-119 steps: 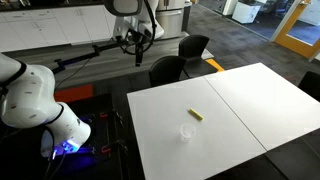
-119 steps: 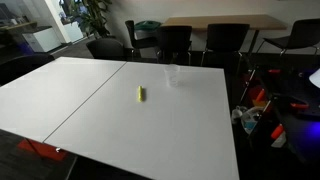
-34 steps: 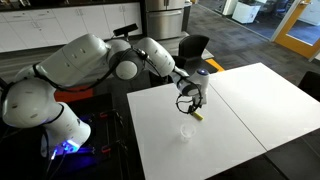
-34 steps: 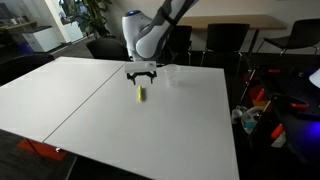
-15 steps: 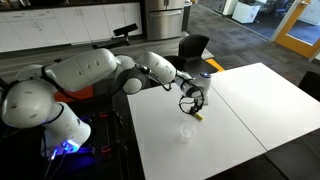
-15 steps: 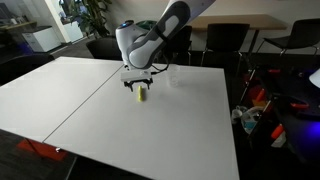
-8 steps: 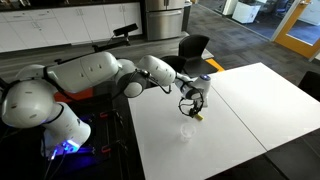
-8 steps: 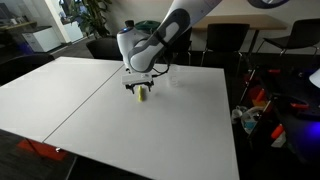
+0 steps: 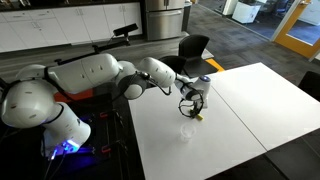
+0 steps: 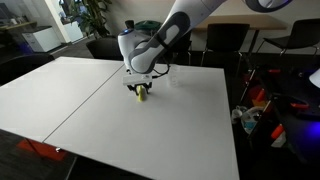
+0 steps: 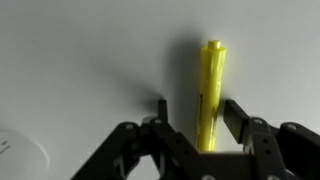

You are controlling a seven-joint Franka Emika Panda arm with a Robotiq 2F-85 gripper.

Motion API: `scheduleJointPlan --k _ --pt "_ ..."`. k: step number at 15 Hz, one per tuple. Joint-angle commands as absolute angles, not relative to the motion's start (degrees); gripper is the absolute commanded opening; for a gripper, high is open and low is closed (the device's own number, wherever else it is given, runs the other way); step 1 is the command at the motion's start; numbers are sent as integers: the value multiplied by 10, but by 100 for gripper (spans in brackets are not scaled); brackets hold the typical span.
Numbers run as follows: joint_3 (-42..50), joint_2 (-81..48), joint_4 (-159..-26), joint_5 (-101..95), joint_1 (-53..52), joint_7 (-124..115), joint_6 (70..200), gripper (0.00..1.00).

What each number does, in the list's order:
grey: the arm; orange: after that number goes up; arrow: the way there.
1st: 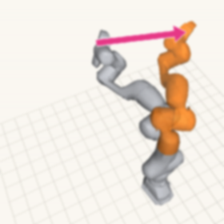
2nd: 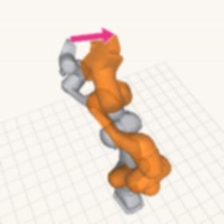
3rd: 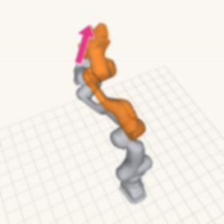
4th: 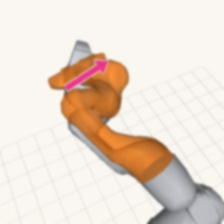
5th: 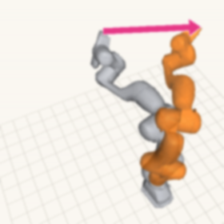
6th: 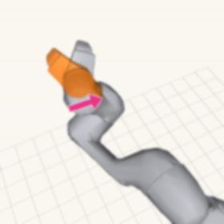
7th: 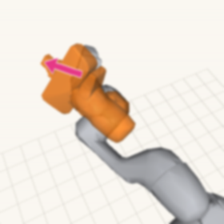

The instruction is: Pick the marker on the table and put it in the cup

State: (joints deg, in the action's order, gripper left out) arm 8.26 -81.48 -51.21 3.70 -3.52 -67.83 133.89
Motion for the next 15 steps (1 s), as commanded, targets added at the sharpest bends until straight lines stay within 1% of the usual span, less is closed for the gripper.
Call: scheduleJointPlan --k 1,2,5,6,7,12,15 --pt "83 -824 -491 41 -33 -692 1326 31" --pt "84 -821 -491 41 -34 -693 1327 22" --pt "93 -804 -504 36 -42 -703 1333 1" --pt "96 -793 -515 35 -46 -705 1340 1" --pt "97 -783 -523 35 -49 -706 1345 5" --pt "96 -702 -581 36 -67 -714 1353 5" --pt "92 -633 -641 38 -80 -708 1343 5"
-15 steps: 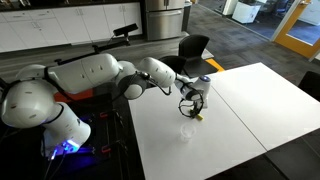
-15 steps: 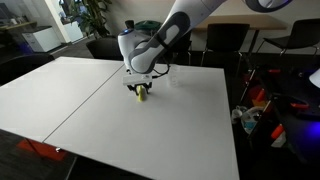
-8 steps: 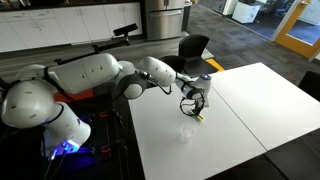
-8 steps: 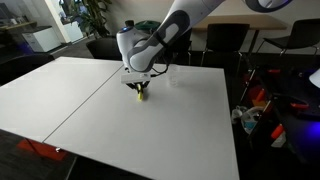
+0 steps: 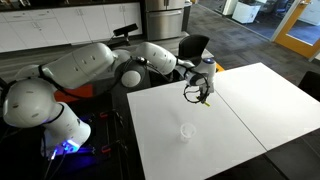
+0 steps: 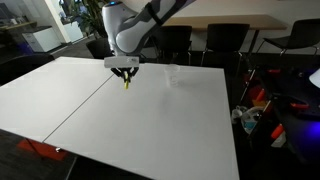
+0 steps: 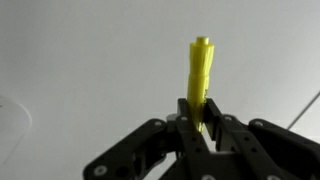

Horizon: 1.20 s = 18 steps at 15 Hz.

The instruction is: Pick the marker on the table and put it in the cup

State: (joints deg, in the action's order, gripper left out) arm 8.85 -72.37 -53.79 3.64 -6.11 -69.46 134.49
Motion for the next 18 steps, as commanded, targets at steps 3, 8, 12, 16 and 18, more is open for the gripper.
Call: scheduleJointPlan --k 3,8,12,16,18 --pt "79 -568 -703 36 -87 -697 1338 5" --pt "77 -458 -820 25 -108 -694 1314 5" --pt "85 -390 -900 6 -127 -721 1282 5" --pt "98 -339 -960 -33 -143 -791 1251 5" --pt "97 -320 -983 -52 -144 -825 1241 5"
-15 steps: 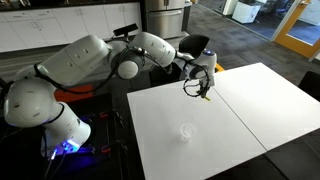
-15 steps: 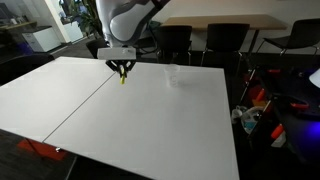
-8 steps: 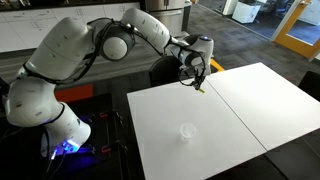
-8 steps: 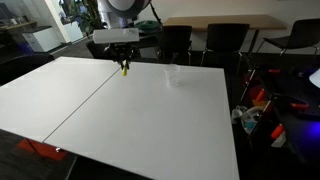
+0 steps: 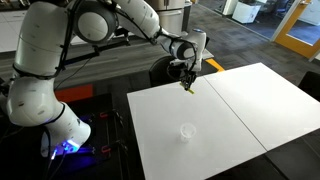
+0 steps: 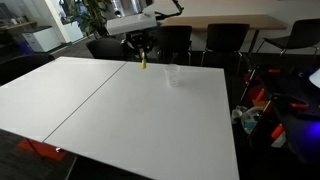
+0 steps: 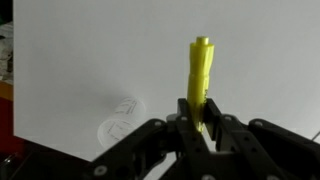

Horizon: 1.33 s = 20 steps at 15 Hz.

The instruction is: Pick the marker on the table and put it in the cup

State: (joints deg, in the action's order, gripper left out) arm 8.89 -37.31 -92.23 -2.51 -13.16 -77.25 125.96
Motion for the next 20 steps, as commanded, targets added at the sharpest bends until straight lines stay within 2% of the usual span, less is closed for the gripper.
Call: scheduleJointPlan --k 1,10,19,20 --pt "99 -314 -990 -62 -146 -851 1235 5" --pt "115 -312 -997 -141 -140 -1082 1177 5" --pt "115 -335 -951 -278 -134 -1262 1023 5" --pt "100 -327 -970 -271 -120 -1251 1059 20"
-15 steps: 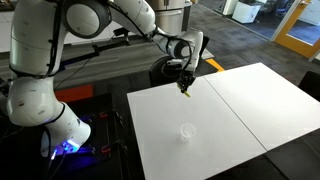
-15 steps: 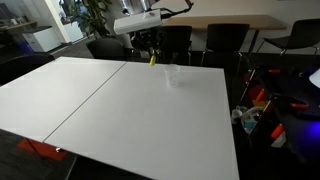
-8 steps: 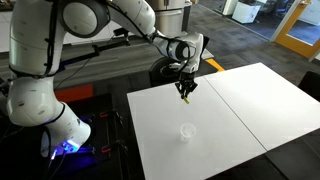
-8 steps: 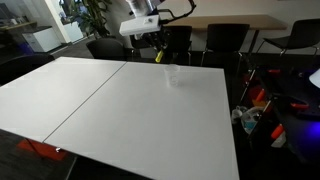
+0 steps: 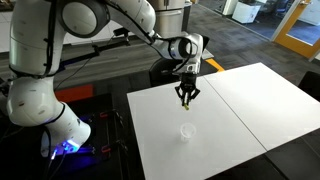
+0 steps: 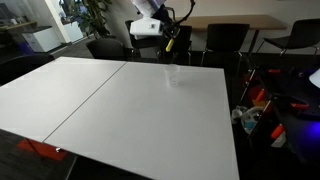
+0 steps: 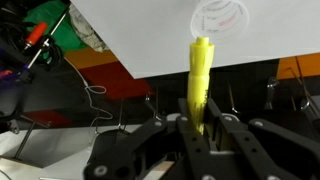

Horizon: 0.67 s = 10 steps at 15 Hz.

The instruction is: Pick the marker on the table and put it in the cup

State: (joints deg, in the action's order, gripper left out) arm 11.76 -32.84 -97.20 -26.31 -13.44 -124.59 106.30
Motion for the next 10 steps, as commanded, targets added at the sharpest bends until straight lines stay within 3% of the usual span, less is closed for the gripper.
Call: scheduleJointPlan --k 1,4,5,10 --pt "100 -328 -966 -275 -120 -1253 1046 20" --pt "100 -329 -963 -276 -119 -1254 1039 20" --pt "100 -329 -963 -276 -119 -1254 1039 5" --pt "120 -381 -930 -352 -131 -1350 1013 5"
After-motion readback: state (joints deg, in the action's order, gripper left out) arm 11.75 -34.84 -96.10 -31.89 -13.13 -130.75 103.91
